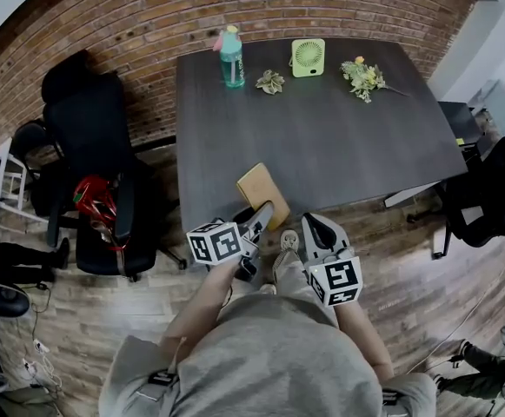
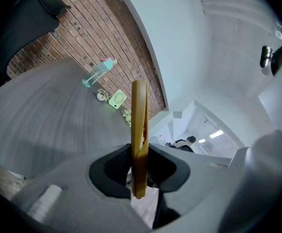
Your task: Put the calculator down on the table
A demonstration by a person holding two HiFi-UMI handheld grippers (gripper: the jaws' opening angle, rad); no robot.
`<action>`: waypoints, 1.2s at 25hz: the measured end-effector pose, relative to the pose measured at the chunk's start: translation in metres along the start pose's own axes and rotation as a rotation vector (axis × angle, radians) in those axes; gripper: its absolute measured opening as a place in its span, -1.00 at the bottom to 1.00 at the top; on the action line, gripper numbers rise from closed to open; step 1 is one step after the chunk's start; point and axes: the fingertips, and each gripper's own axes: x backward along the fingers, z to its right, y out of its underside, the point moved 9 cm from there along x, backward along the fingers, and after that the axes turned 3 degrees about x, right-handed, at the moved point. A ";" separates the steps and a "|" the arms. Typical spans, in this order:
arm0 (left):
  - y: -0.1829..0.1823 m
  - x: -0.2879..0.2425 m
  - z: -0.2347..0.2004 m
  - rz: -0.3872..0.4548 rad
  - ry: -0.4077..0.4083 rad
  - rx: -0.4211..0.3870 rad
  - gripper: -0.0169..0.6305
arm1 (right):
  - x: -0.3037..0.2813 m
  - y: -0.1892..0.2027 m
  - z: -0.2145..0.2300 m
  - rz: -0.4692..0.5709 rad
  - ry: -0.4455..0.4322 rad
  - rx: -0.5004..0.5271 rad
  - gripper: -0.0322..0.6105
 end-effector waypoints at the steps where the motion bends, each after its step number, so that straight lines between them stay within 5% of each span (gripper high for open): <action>1: -0.002 -0.006 -0.003 -0.005 -0.003 0.000 -0.67 | -0.005 0.000 0.004 -0.002 -0.001 -0.001 -0.89; 30: -0.023 -0.124 -0.081 -0.122 -0.151 0.125 -0.67 | -0.075 0.025 0.068 -0.089 -0.052 -0.036 -0.89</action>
